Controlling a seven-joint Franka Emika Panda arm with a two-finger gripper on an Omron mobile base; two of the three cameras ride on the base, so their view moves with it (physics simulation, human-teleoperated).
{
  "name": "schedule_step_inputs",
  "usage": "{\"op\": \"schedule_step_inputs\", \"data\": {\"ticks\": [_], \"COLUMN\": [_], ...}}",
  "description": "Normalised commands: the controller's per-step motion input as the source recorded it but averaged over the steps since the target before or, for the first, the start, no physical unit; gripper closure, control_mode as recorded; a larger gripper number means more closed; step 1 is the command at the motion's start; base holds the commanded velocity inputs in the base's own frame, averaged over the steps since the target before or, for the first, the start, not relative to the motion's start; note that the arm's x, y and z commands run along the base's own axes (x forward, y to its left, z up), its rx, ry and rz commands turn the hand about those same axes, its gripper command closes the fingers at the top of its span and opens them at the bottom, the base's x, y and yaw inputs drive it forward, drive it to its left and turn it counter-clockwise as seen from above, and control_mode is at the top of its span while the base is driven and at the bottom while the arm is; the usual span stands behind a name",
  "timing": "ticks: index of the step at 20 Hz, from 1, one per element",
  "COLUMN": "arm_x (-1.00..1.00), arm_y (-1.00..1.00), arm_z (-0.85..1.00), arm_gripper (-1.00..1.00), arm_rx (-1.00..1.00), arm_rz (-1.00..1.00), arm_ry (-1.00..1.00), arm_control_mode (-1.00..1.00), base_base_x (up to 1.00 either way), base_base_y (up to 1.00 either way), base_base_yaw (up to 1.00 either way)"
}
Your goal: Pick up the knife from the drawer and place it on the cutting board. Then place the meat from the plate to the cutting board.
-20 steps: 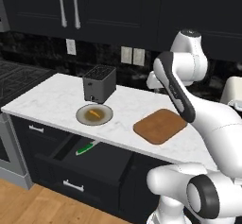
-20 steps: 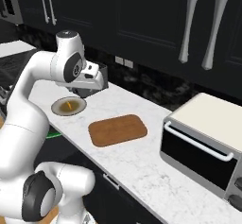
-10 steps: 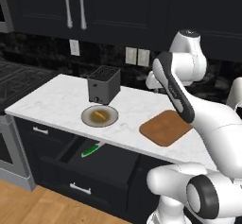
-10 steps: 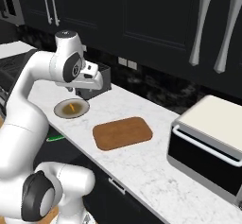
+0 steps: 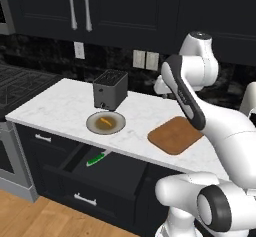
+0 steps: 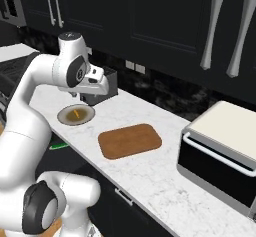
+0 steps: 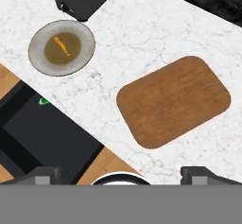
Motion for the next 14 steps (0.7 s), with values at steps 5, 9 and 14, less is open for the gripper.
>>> {"op": "schedule_step_inputs", "data": {"ticks": [5,9,14], "arm_x": [0.01,0.14,0.31], "arm_y": [0.98,0.97,0.36], "arm_z": [-0.79,-0.72,-0.5], "arm_gripper": [-1.0,-1.0,-1.0], "arm_rx": [-0.04,0.01,0.06], "arm_rz": [-0.15,-0.21,-0.22], "arm_ry": [0.05,0.1,0.18], "arm_control_mode": [-1.0,-1.0,-1.0], "base_base_x": [0.0,0.0,0.0], "base_base_y": [0.0,0.0,0.0], "base_base_yaw": [0.0,0.0,0.0]}}
